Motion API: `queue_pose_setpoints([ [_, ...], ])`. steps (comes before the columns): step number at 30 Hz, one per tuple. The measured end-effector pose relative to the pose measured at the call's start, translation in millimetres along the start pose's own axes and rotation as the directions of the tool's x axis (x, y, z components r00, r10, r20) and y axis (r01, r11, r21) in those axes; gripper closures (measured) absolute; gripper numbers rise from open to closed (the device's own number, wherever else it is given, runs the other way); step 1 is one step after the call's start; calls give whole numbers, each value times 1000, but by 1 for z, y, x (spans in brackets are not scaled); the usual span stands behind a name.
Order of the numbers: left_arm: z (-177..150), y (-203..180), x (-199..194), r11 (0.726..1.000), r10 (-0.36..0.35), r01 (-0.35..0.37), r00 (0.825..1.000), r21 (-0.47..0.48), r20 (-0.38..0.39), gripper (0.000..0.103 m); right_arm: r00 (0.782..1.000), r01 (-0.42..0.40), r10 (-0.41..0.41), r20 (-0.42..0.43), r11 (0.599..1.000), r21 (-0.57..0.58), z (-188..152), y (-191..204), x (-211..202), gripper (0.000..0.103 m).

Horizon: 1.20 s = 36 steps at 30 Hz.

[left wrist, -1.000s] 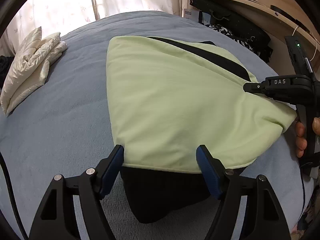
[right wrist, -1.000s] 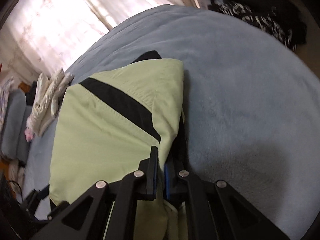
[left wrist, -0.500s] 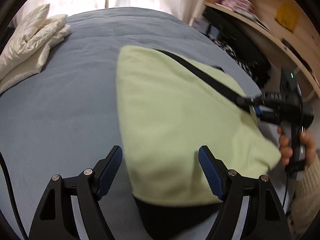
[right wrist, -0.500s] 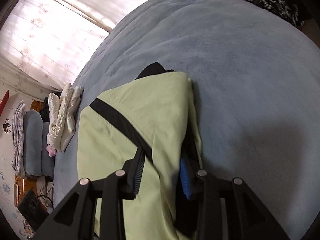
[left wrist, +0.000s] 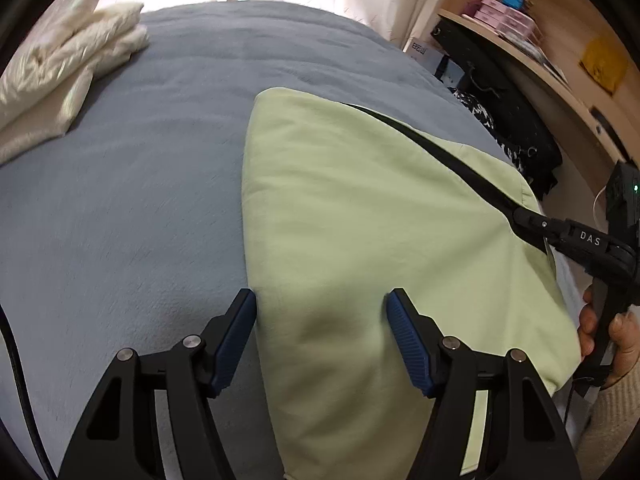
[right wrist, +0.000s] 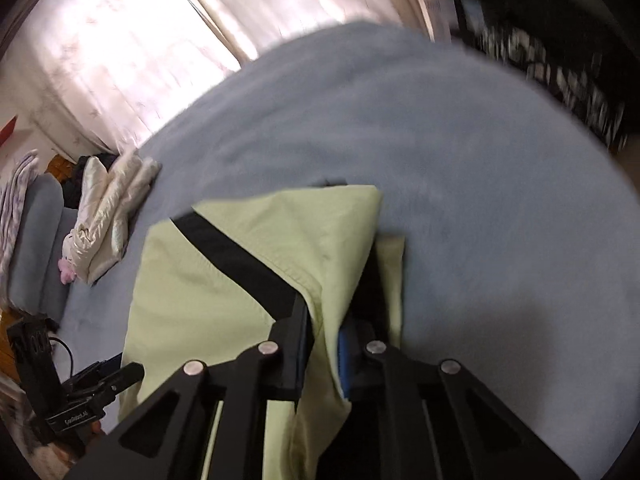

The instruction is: Fold large clothes

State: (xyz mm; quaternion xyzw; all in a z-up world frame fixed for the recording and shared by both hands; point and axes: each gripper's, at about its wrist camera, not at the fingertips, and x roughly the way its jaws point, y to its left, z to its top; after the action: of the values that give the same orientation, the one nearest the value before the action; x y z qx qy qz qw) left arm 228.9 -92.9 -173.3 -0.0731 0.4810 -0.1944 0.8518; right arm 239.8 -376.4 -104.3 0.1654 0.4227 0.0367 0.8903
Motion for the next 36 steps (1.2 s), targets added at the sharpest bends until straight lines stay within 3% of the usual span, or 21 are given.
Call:
queue_pose_setpoints([
  [3, -1, -8, 5, 999, 38, -39, 999, 35, 13, 36, 997, 22, -20, -75, 999, 29, -9, -10, 22, 91],
  [8, 3, -3, -8, 999, 31, -32, 999, 37, 6, 36, 990, -15, 31, -140, 993, 115, -8, -9, 1, 82],
  [11, -5, -3, -25, 999, 24, -25, 1000, 40, 15, 36, 980, -27, 42, -192, 997, 78, -20, -3, -23, 74],
  [15, -30, 3, -50, 999, 15, -15, 1000, 47, 14, 36, 963, -55, 56, -265, 998, 11, -50, 7, -49, 73],
  [18, -47, 5, -60, 998, 21, -21, 1000, 53, 10, 36, 961, -56, 45, -273, 998, -33, -73, 13, -64, 73],
  [23, -62, 4, -57, 998, 33, -31, 999, 53, -24, 36, 951, -95, 98, -294, 995, 25, -91, 14, -63, 73],
  [25, -64, 0, -58, 998, 34, -32, 999, 62, -22, 36, 958, -78, 68, -280, 997, -24, -97, 20, -64, 73],
  [26, -66, -3, -59, 997, 37, -35, 999, 70, -21, 37, 962, -67, 50, -270, 996, -54, -99, 23, -66, 75],
  [28, -67, -10, -59, 995, 45, -43, 999, 87, -24, 38, 967, -34, 11, -256, 996, -86, -100, 27, -70, 93],
  [30, -71, -14, -63, 995, 41, -38, 999, 94, -26, 38, 970, -17, -4, -242, 996, -84, -99, 27, -82, 99],
  [33, -76, -16, -62, 995, 31, -28, 999, 96, -33, 38, 974, 20, -35, -225, 998, -67, -105, 17, -95, 100],
  [36, -83, -12, -49, 997, 23, -17, 997, 77, -77, 38, 950, 75, -83, -300, 996, -37, -124, 0, -77, 102],
])
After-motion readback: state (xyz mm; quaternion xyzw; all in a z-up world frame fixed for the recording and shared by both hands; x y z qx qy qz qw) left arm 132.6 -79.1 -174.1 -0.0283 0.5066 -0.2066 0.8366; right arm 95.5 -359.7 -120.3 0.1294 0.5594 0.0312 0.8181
